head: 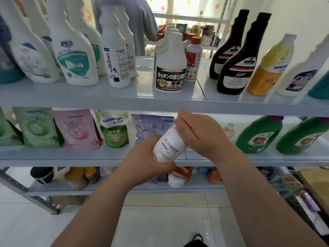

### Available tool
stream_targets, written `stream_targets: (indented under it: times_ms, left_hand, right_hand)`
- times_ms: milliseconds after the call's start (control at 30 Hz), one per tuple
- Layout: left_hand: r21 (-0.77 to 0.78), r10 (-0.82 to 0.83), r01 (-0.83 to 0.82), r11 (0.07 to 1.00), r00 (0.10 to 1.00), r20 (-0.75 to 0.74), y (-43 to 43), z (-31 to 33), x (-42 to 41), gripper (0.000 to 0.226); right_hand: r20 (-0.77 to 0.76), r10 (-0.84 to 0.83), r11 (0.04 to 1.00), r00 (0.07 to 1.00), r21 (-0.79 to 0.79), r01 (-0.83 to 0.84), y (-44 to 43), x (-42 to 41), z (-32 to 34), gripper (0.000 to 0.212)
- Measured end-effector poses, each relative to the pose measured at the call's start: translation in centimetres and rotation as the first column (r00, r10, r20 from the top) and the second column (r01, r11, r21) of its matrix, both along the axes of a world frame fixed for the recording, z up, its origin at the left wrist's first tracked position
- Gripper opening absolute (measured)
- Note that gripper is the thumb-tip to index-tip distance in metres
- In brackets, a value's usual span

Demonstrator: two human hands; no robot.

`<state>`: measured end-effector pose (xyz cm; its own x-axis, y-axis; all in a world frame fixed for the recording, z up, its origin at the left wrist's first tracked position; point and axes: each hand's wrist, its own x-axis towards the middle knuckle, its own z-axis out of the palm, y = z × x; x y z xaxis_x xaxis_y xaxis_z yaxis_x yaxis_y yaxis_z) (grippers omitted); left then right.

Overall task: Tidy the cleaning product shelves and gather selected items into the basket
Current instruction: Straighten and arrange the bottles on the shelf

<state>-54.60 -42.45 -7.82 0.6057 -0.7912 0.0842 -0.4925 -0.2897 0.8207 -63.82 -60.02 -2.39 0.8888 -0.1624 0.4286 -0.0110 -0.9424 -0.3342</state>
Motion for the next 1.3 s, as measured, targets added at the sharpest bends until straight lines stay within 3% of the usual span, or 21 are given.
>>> stream_targets:
  times_ms: [67,133,233,300,367,433,500,567,633,733,800,867,933,1033,1167,1300]
  left_hand:
    - [-0.035,-0.121,0.117,0.992,0.980,-0.159,-0.2,0.4,0.3,0.048]
    - [-0.050,-0.151,0.144,0.988,0.969,-0.197,-0.8,0.6,0.3,0.045]
    - [-0.028,-0.046,0.044,0.999,0.997,-0.061,-2.2,0.9,0.0,0.045]
    - [-0.007,0.044,-0.043,0.999,0.995,0.085,-3.2,1.4,0.0,0.052]
    - [-0.017,0.093,-0.092,0.996,0.987,0.133,-4.2,2.0,0.1,0.065]
    - [-0.077,0.093,-0.091,0.993,0.995,0.020,-4.9,2.3,0.4,0.072]
    - [-0.247,0.043,-0.087,0.965,0.983,-0.180,-5.5,2.7,0.9,0.052]
    - [-0.381,-0.011,-0.146,0.913,0.925,-0.381,-6.2,3.3,1.6,0.043]
    - [-0.443,-0.063,-0.183,0.878,0.872,-0.485,-7.2,3.9,2.2,0.037]
    - [-0.446,-0.065,-0.177,0.877,0.878,-0.474,-9.1,4.5,3.0,0.038]
    - [-0.429,0.001,-0.170,0.887,0.930,-0.368,-10.0,5.0,3.6,0.040]
    - [-0.406,0.149,-0.168,0.898,0.986,-0.080,-10.3,5.2,4.7,0.042]
    - [-0.375,0.327,-0.232,0.897,0.920,0.214,-9.9,4.7,6.4,0.040]
    - [-0.314,0.480,-0.369,0.875,0.751,0.453,-9.0,4.0,9.4,0.045]
    - [0.071,0.308,-0.497,0.865,0.637,0.707,-9.2,4.5,12.9,0.058]
    - [0.100,0.222,-0.468,0.878,0.584,0.781,-10.0,4.1,13.3,0.056]
  right_hand:
    - [0.031,0.045,0.999,0.999,0.027,-0.045,-0.3,-0.2,0.7,0.034]
    - [0.051,0.040,0.998,0.998,0.036,-0.041,-0.7,0.0,1.0,0.031]
    - [0.039,-0.067,0.995,0.997,0.071,0.065,-1.6,0.5,1.3,0.029]
    - [0.019,-0.146,0.977,0.989,0.158,0.141,-2.5,1.1,1.6,0.033]
    - [0.038,-0.184,0.948,0.982,0.269,0.167,-2.9,1.8,1.9,0.038]
    - [0.128,-0.162,0.884,0.978,0.458,0.087,-3.0,2.5,2.1,0.041]
    - [0.257,-0.111,0.771,0.960,0.632,-0.080,-3.1,2.9,1.9,0.033]
    - [0.303,-0.049,0.689,0.952,0.701,-0.188,-3.7,3.0,1.3,0.029]
    - [0.261,0.052,0.633,0.964,0.738,-0.234,-4.2,3.1,0.5,0.046]
    - [0.272,0.088,0.600,0.958,0.754,-0.269,-5.0,3.8,0.3,0.075]
    - [0.324,0.033,0.594,0.945,0.754,-0.279,-5.8,4.4,0.6,0.080]
    - [0.373,-0.010,0.599,0.928,0.745,-0.294,-6.8,5.0,0.7,0.081]
    - [0.408,-0.064,0.607,0.911,0.740,-0.289,-8.2,5.8,0.8,0.080]
    - [0.413,-0.144,0.666,0.899,0.713,-0.221,-10.7,7.2,1.1,0.076]
    - [0.343,-0.245,0.741,0.907,0.669,-0.052,-13.3,9.2,1.1,0.083]
    - [0.317,-0.277,0.796,0.907,0.605,0.032,-14.3,10.7,1.2,0.085]
